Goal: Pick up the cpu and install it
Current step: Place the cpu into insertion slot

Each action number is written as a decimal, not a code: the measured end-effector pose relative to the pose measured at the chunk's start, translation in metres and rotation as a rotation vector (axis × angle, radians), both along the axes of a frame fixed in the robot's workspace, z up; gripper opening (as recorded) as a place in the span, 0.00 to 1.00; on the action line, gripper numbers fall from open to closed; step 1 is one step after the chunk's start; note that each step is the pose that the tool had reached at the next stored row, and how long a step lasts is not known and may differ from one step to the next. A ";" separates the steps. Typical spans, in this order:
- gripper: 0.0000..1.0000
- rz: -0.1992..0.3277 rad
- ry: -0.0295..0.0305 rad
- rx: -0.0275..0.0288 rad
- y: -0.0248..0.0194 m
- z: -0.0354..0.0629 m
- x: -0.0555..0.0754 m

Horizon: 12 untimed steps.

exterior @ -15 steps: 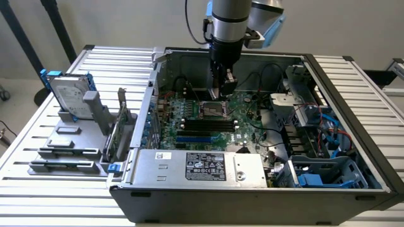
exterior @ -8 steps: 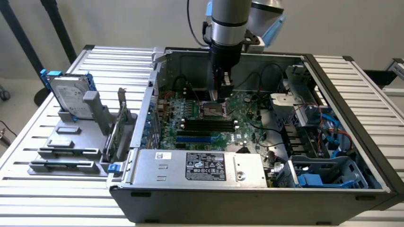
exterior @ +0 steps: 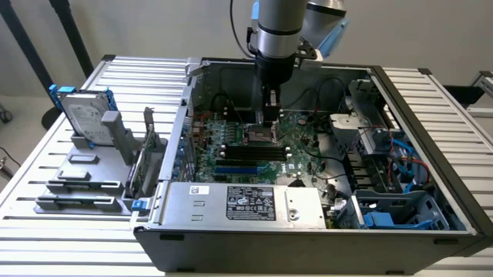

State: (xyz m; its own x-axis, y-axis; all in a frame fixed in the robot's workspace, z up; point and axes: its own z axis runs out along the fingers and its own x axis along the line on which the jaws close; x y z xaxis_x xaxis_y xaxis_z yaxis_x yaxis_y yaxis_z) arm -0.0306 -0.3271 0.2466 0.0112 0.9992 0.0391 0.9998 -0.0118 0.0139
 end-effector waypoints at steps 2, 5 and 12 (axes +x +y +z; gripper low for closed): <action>0.55 -0.018 0.0048 0.0000 0.0000 -0.0008 0.000; 0.55 -0.029 0.0081 -0.0001 0.0000 -0.0023 -0.003; 0.55 -0.033 0.0056 0.0114 -0.0001 -0.0104 -0.016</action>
